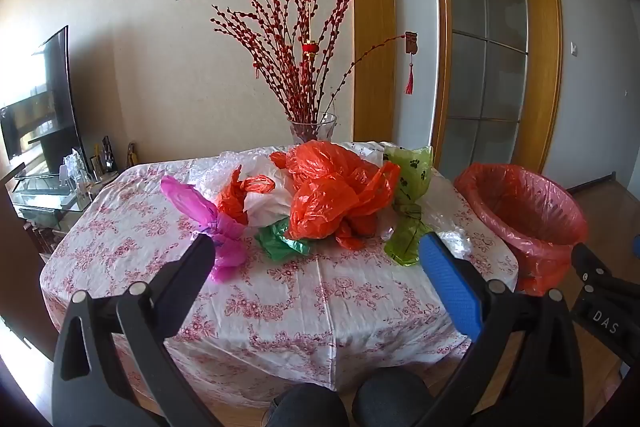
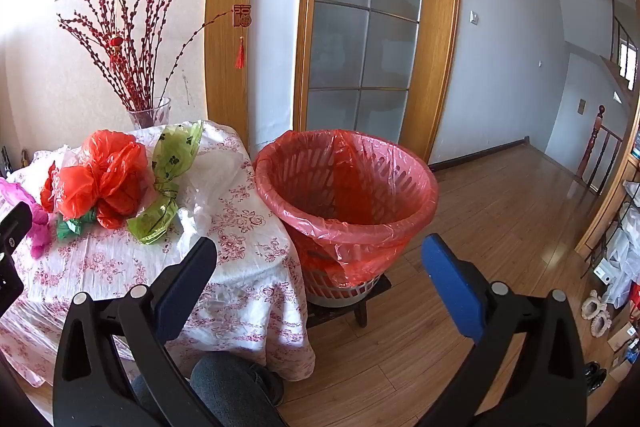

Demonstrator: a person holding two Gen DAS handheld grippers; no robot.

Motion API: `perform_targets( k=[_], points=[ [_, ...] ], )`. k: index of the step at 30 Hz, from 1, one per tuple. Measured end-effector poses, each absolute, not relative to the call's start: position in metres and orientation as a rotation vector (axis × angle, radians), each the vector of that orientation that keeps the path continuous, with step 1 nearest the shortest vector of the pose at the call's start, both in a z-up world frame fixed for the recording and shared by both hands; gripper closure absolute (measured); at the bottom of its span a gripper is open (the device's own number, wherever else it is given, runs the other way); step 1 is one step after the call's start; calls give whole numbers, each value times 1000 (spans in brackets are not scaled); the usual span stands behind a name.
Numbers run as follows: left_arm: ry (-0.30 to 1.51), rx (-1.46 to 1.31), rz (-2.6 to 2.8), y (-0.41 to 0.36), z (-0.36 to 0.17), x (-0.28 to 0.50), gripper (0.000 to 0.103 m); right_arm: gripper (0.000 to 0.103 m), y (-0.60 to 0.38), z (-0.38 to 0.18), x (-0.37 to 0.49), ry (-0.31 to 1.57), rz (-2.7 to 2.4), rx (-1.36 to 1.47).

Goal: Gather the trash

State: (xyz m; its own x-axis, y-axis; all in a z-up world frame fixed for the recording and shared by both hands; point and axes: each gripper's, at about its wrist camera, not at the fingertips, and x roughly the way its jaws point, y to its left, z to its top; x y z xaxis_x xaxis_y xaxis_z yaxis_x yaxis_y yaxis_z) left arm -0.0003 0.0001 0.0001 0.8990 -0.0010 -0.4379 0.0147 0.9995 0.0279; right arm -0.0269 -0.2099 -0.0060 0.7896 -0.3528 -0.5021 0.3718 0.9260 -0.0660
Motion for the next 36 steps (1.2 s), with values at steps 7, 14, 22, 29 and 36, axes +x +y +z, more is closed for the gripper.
perform_targets(
  k=[7, 14, 22, 29, 36],
  points=[
    [458, 33, -6, 0, 0, 0, 4, 2, -210, -6, -27, 532, -391, 35],
    [459, 33, -8, -1, 0, 0, 4, 2, -210, -6, -27, 533, -391, 35],
    [460, 30, -8, 0, 0, 0, 4, 2, -210, -6, -27, 532, -391, 34],
    [461, 30, -7, -2, 0, -1, 4, 2, -209, -7, -27, 533, -391, 34],
    [461, 30, -8, 0, 0, 0, 4, 2, -210, -7, -28, 532, -392, 34]
  ],
)
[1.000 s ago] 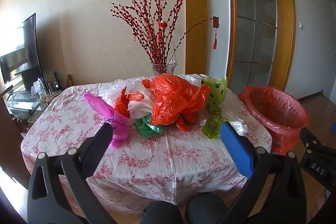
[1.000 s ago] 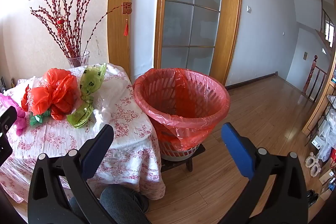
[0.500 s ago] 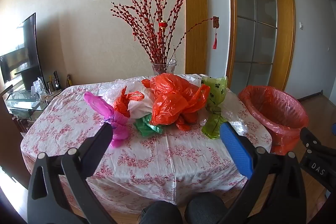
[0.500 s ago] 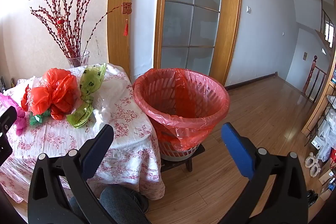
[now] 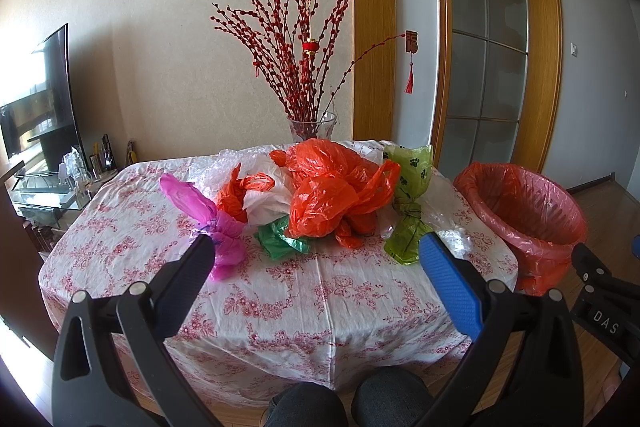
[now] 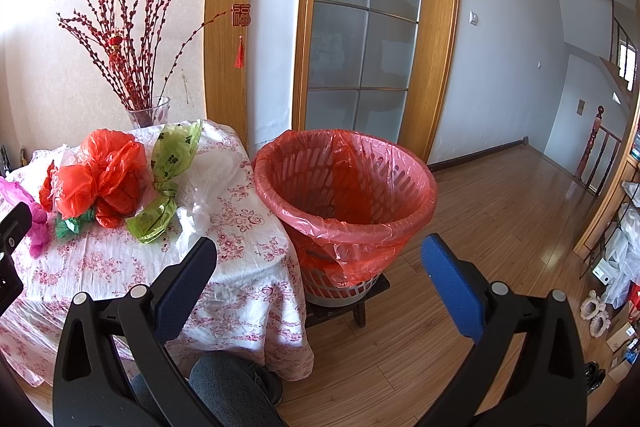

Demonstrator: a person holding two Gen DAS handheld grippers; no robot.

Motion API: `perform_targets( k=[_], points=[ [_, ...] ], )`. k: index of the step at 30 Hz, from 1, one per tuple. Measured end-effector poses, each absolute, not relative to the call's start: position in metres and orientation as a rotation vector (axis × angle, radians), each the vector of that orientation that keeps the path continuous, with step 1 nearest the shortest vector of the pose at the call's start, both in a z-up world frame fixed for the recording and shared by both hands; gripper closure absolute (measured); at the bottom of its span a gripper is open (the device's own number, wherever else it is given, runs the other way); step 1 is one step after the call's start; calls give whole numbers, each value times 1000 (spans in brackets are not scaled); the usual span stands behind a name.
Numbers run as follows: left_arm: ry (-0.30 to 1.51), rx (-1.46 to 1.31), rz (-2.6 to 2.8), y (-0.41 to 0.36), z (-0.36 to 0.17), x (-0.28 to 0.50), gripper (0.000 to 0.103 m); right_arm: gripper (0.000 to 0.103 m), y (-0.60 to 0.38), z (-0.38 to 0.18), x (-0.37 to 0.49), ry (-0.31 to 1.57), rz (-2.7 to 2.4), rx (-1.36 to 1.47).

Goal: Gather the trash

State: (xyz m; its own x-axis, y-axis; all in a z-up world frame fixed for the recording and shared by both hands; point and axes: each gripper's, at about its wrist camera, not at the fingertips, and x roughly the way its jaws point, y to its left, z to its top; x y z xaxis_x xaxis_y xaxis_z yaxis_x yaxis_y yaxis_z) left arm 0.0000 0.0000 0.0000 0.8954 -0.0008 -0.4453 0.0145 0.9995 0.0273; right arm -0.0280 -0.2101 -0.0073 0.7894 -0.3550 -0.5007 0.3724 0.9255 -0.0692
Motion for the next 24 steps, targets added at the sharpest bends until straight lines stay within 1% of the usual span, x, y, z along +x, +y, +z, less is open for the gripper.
perform_targets(
  k=[24],
  points=[
    [461, 30, -11, -1, 6, -5, 4, 2, -211, -7, -27, 532, -392, 33]
  ],
)
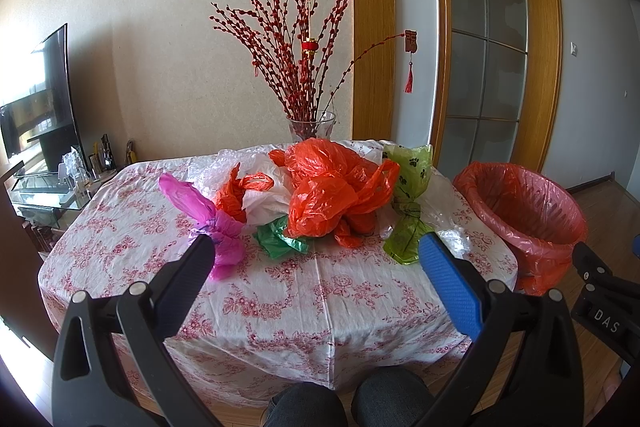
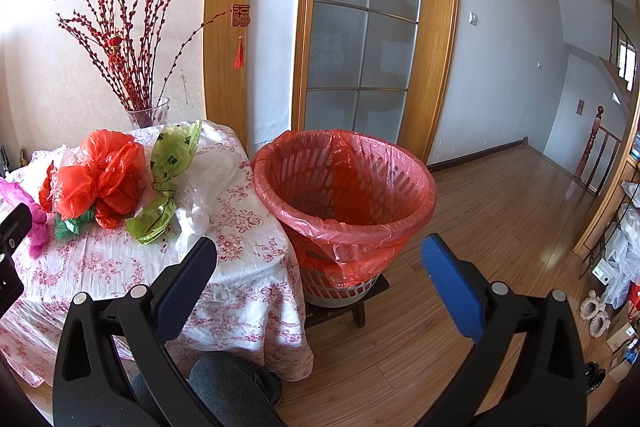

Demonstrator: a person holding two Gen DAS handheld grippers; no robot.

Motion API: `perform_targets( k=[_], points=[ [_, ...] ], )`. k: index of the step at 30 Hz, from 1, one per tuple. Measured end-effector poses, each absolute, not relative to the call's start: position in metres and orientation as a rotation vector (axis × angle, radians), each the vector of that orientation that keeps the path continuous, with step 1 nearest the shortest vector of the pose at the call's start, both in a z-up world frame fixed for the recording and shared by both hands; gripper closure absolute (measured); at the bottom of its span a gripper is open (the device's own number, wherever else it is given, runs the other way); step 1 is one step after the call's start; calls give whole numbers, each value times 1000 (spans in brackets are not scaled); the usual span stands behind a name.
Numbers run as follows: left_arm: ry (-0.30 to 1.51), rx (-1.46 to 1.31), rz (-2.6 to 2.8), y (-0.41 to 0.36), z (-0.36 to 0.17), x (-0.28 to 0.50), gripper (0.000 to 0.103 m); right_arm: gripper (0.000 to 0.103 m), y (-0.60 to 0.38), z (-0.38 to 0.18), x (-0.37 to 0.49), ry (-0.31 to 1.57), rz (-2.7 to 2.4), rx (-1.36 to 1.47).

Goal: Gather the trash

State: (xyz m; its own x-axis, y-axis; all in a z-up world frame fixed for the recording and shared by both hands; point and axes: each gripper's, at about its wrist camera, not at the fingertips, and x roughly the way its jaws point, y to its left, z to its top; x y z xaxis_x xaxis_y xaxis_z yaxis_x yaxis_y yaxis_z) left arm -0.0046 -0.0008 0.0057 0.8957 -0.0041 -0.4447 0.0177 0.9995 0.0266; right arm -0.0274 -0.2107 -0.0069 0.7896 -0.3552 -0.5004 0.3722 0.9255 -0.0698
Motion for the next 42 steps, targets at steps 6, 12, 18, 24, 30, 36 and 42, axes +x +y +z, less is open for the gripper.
perform_targets(
  k=[6, 12, 18, 24, 30, 36, 42],
  points=[
    [461, 30, -12, -1, 7, -6, 4, 2, -212, -7, -28, 533, -392, 33],
    [461, 31, -12, -1, 9, -7, 4, 2, -212, -8, -28, 532, -391, 32],
    [462, 31, -12, -3, 11, -8, 4, 2, -213, -8, -27, 532, -392, 32],
    [463, 30, -11, -4, 11, -8, 4, 2, -213, -8, -27, 533, -392, 32],
    [463, 31, -11, -3, 11, -8, 4, 2, -212, -9, -27, 533, -392, 32],
    [463, 31, -11, -4, 12, -8, 4, 2, -212, -10, -26, 533, -392, 32],
    [467, 29, 5, -3, 10, -6, 4, 2, -213, -11, -23, 535, -384, 31]
  ],
)
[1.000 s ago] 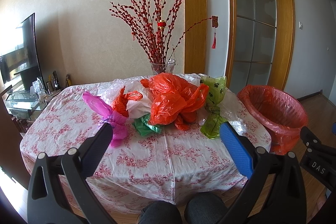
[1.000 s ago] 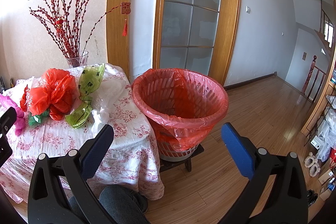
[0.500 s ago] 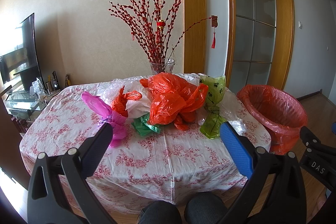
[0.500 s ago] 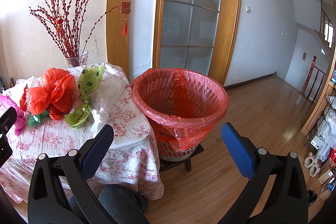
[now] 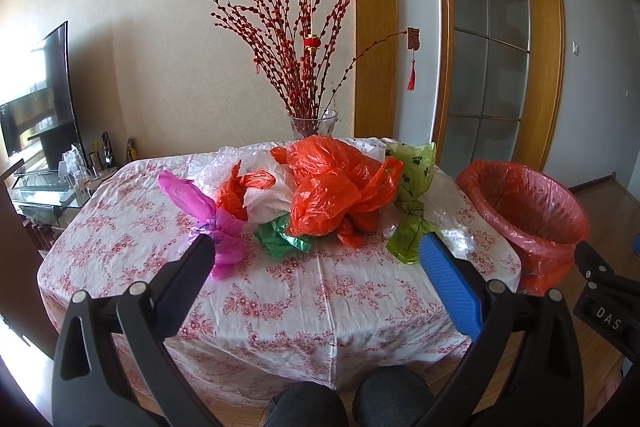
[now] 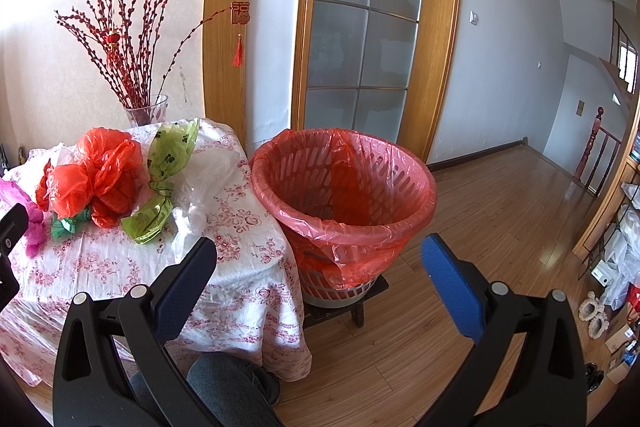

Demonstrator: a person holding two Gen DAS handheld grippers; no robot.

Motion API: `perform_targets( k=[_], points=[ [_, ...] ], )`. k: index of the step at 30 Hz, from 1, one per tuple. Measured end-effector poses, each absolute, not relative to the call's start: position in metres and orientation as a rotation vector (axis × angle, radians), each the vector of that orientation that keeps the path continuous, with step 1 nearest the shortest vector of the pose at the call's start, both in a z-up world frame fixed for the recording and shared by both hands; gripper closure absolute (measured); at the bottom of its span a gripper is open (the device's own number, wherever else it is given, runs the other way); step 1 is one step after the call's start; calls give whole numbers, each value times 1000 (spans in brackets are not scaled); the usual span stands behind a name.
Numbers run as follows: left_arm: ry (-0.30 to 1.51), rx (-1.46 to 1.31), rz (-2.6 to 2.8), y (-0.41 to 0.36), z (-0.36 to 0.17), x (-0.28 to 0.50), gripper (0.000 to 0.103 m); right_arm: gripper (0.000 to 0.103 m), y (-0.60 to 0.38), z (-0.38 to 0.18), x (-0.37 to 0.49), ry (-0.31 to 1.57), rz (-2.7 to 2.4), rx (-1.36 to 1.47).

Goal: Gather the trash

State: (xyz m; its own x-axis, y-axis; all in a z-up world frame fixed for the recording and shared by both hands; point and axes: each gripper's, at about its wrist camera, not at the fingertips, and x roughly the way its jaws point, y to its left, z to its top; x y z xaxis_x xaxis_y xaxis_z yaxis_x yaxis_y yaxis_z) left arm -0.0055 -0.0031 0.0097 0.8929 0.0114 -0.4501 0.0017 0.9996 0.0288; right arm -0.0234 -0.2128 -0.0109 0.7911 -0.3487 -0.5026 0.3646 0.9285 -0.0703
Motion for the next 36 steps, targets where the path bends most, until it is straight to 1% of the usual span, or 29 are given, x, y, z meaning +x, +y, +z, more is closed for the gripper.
perform_targets(
  k=[6, 12, 17, 19, 21, 22, 26, 28, 32, 34, 35, 36],
  points=[
    [482, 8, 75, 18, 2, 7, 4, 2, -211, -8, -4, 527, -339, 32],
    [485, -38, 132, 49, 6, 26, 4, 2, -207, -10, 26, 547, -257, 62],
    [459, -31, 73, 42, 19, 51, 4, 2, -214, -11, 37, 551, -266, 88],
    [452, -25, 26, 32, 23, 61, 7, 2, -217, -13, 39, 563, -278, 88],
    [460, 1, -5, 19, 23, 73, 10, 2, -221, -17, 42, 580, -285, 92],
    [475, 22, -11, 13, 20, 80, 15, 2, -221, -18, 44, 586, -285, 94],
    [562, 64, -29, -4, 4, 109, 27, 2, -220, -24, 50, 606, -280, 92],
    [602, 63, -30, -4, -5, 120, 32, 2, -217, -26, 52, 611, -274, 86],
    [635, 62, -24, -2, -16, 133, 36, 2, -213, -30, 58, 623, -259, 78],
    [661, 50, -40, 1, -20, 140, 44, 2, -210, -31, 62, 628, -250, 75],
    [674, 45, -49, 2, -22, 143, 45, 2, -208, -31, 64, 628, -245, 74],
    [686, 43, -55, 3, -24, 146, 49, 2, -207, -31, 65, 627, -240, 72]
  ],
)
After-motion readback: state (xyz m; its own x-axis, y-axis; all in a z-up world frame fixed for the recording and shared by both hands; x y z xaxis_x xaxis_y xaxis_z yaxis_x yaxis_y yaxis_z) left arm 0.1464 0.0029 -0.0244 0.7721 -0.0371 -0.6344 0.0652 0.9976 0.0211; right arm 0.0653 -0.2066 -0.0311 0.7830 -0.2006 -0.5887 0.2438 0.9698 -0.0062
